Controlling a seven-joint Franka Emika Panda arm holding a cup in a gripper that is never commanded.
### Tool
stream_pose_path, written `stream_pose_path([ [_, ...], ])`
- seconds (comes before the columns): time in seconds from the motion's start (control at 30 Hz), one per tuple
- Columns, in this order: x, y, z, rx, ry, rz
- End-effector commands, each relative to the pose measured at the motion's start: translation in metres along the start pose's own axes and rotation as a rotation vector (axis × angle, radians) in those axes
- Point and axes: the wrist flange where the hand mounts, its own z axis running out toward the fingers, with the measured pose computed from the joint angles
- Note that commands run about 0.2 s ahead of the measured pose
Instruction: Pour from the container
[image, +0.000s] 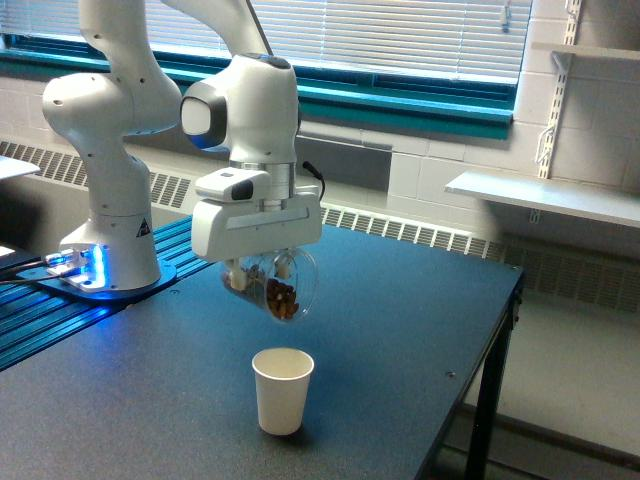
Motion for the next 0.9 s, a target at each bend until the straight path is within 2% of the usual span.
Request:
stream_pose_path([
  [0.03, 0.009, 0.005, 0.002, -0.009, -0.004, 0.007],
  [0.37, 0.013, 0.016, 0.012, -0.053, -0.020, 0.010],
  [0.9, 0.025, 0.008, 0.010, -0.068, -0.014, 0.004],
])
